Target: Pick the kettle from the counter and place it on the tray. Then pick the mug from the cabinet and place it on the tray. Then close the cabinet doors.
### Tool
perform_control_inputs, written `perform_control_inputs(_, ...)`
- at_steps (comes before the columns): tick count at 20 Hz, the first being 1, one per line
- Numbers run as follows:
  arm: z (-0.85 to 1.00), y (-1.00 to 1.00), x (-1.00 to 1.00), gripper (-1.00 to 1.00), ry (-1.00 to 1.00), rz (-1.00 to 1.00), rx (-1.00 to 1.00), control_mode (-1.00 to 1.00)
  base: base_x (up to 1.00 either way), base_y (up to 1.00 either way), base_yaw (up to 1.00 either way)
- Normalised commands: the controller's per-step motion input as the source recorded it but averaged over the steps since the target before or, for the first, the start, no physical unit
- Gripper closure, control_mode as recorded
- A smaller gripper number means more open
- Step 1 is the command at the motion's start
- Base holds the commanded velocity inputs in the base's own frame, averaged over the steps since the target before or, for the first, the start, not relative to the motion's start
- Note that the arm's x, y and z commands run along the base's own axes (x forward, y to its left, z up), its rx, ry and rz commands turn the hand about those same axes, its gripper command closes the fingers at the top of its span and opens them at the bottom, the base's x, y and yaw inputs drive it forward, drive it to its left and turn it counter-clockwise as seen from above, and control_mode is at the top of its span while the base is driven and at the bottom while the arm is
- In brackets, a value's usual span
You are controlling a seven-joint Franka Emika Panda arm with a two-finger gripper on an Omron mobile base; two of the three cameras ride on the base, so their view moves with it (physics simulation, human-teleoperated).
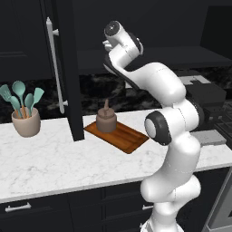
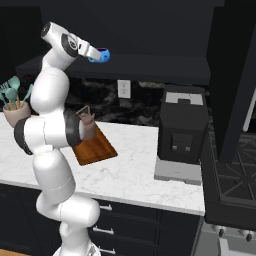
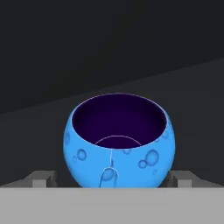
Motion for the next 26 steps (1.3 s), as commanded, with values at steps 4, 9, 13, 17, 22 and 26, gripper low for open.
perform_control_inputs(4, -0.01, 0.0, 0.11, 1.0, 0.0, -0.02, 0.0, -1.0, 0.0, 0.0, 0.0)
perform_control_inputs(9, -0.05, -0.02, 0.06, 1.0, 0.0, 0.0, 0.0, -1.0, 0.0, 0.0, 0.0)
perform_control_inputs(13, -0.12, -0.07, 0.05, 1.0, 0.0, 0.0, 0.03, -1.0, 0.0, 0.0, 0.0)
perform_control_inputs(17, -0.11, -0.06, -0.06, 1.0, -0.01, 0.0, 0.05, -1.0, 0.0, 0.0, 0.0)
perform_control_inputs(22, -0.09, -0.01, -0.32, 1.0, -0.12, 0.0, 0.07, -1.0, 0.0, 0.0, 0.0)
perform_control_inputs(26, -0.06, -0.01, -0.46, 1.0, -0.22, 0.0, 0.06, -1.0, 0.0, 0.0, 0.0)
